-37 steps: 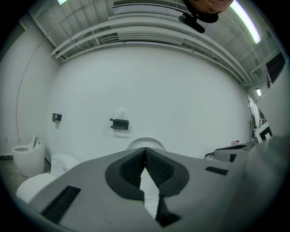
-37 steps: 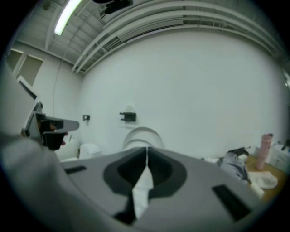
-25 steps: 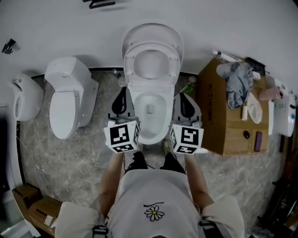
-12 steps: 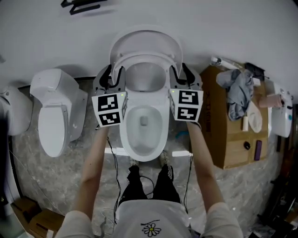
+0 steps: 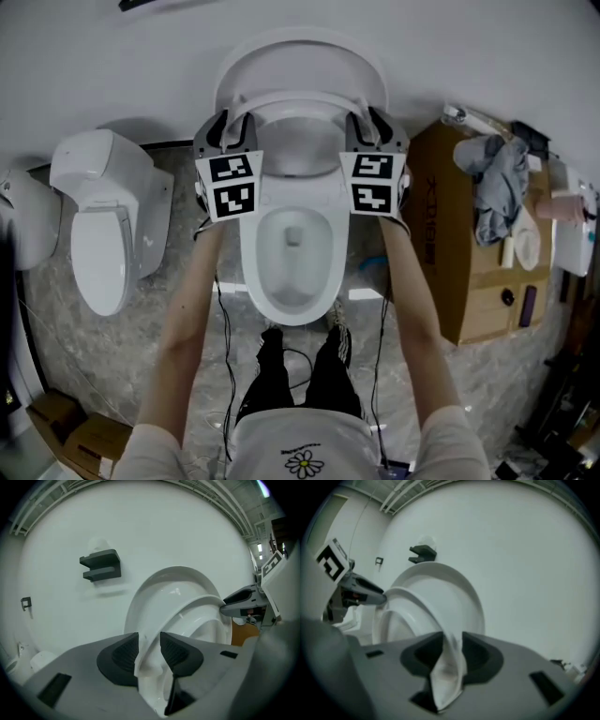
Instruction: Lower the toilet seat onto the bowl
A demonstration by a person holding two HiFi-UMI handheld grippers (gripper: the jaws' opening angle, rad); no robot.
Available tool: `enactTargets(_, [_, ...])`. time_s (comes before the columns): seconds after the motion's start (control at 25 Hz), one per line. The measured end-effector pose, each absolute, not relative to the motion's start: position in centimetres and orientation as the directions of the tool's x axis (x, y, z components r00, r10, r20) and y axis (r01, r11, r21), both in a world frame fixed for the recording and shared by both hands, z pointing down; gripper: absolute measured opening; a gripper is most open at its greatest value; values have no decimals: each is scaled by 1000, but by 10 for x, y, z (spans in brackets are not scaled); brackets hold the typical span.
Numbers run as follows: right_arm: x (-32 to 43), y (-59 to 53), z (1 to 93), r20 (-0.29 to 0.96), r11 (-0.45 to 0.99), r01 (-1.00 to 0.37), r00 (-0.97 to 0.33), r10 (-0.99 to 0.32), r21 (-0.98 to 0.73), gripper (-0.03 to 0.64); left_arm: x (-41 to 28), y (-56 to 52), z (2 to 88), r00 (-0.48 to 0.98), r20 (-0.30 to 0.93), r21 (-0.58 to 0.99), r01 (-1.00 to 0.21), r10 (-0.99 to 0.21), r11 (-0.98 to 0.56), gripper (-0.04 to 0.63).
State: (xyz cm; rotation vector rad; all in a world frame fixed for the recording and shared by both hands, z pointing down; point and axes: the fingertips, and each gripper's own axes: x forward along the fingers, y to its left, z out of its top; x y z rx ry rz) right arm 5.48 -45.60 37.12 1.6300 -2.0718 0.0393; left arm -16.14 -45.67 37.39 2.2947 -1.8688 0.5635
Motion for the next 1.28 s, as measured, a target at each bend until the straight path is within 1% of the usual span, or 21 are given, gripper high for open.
enactTargets(0.08, [52,-458,373,395,286,-911,-155,-906,298,135,-163,-460,374,171,366,-127,-965,-915,-231,158])
enactTargets(0.12, [51,-457,373,390,284,-909,-152,-908,306,117,-162,-461,374,182,369,-129,-961,-911,-245,155])
enactTargets(0.2, [50,-457,373,369,268,-908,-140,-919,321,111,-159,-462,375,197,371,-144,-953,-908,-266,110])
enactTargets(0.28, [51,-457,372,350,247,-915,-128,-928,320,109,-159,-463,376,197,364,-148,-953,-910,-266,101])
enactTargets(0.52, [53,-453,371,333,216,-935,-116,-936,281,92,-161,-460,375,226,353,-122,-951,-908,-284,101])
enactTargets(0.72, [53,-445,370,326,230,-910,-113,-939,346,77,-161,-451,375,234,334,-96,-955,-913,-280,101])
enactTargets(0.92, [54,-426,368,311,224,-913,-114,-943,342,77,-161,-431,372,242,323,-91,-954,-915,-285,101])
enactTargets(1.28, [53,-373,364,301,206,-936,-117,-947,284,82,-162,-377,369,265,294,-84,-950,-918,-301,106])
